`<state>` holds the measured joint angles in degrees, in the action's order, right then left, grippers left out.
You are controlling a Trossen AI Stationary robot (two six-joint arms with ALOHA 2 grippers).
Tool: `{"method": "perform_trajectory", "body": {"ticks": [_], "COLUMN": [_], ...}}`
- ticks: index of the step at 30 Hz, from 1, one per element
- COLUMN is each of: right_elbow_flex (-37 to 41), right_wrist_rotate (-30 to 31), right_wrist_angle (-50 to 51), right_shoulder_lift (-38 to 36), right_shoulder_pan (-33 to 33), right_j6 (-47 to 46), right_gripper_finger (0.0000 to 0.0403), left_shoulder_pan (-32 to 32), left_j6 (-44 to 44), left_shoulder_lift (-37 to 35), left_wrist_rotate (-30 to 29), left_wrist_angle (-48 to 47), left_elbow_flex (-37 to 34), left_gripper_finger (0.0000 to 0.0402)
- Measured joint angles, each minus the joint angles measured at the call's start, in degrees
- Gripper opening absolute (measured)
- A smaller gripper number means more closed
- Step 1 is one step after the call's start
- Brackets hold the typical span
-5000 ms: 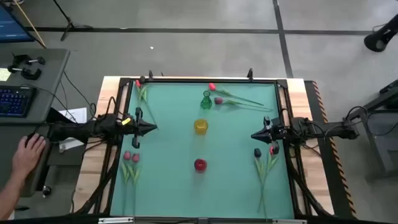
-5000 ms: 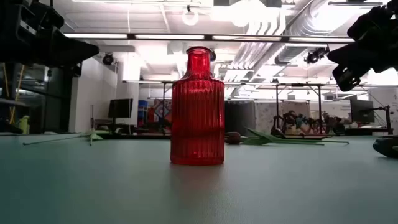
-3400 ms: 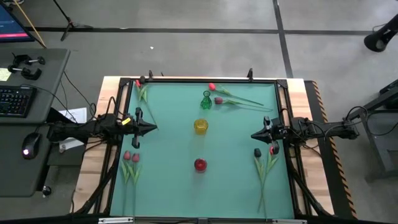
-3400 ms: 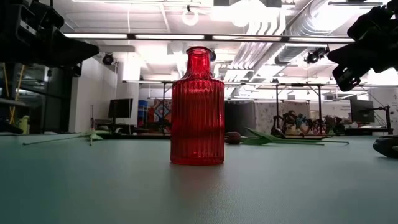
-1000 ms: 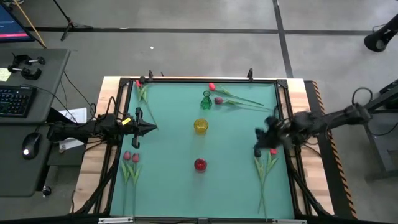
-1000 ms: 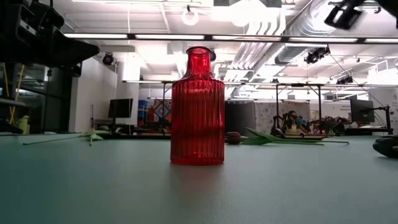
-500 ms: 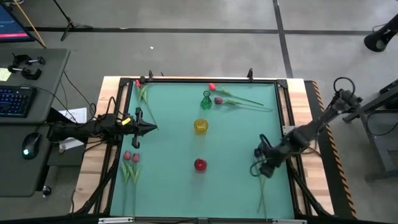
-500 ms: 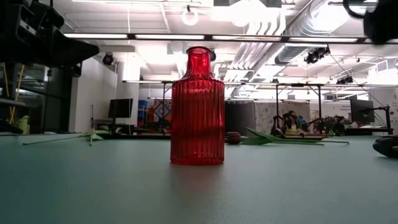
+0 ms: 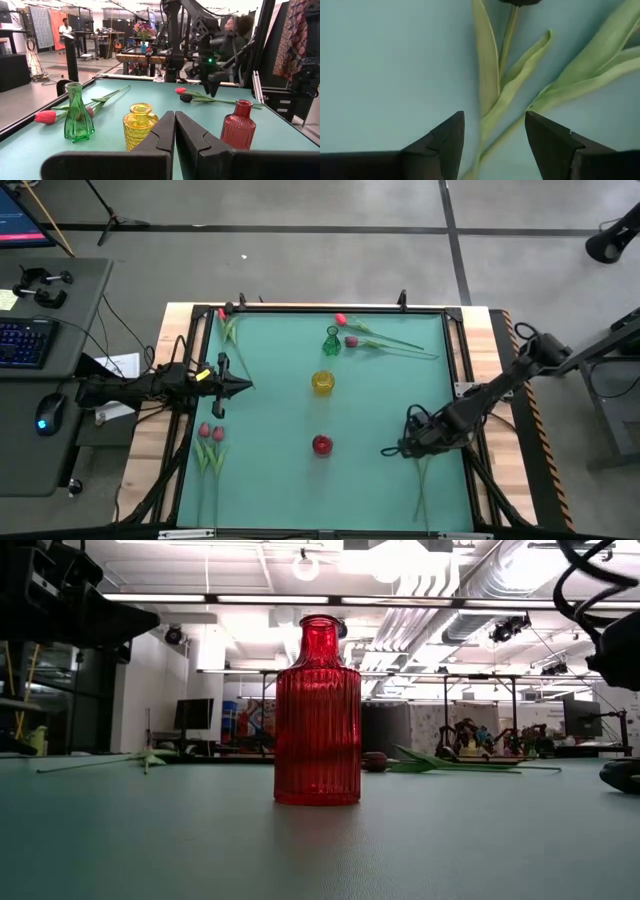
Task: Sort flowers into vase by color
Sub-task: Put the right black flower into the green flower vase
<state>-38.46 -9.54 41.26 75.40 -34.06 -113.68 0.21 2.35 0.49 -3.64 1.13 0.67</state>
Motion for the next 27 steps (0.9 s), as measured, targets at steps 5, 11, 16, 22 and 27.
{"method": "perform_trajectory", "body": {"ticks": [5,11,16,22,27], "right_elbow_flex": [0.0,-0.08,-0.39,-0.95,-5.74], "right_wrist_rotate": [0.11,1.69,2.14,4.48,9.53], "right_wrist_angle": [-1.88,-1.97,-2.18,-1.06,4.97], "right_shoulder_lift": [2.87,8.2,11.2,11.74,11.38], "right_shoulder_pan": [0.02,0.02,0.02,-0.11,-0.1], "right_j6": [-2.21,-1.93,-1.75,1.32,8.08], "right_gripper_finger": [0.0199,0.0199,0.0196,0.0095,0.0016], "left_shoulder_pan": [0.0,0.02,0.02,0.02,0.02], "left_j6": [0.0,0.02,0.0,0.02,0.0], "left_shoulder_lift": [0.0,0.01,0.02,0.0,0.01], "left_wrist_rotate": [0.02,0.01,0.01,0.0,0.0], "left_wrist_angle": [0.0,0.0,-0.02,0.0,-0.02], "left_elbow_flex": [0.02,0.02,0.0,0.02,0.01], "left_gripper_finger": [0.0,0.0,0.0,0.0,0.0]}}
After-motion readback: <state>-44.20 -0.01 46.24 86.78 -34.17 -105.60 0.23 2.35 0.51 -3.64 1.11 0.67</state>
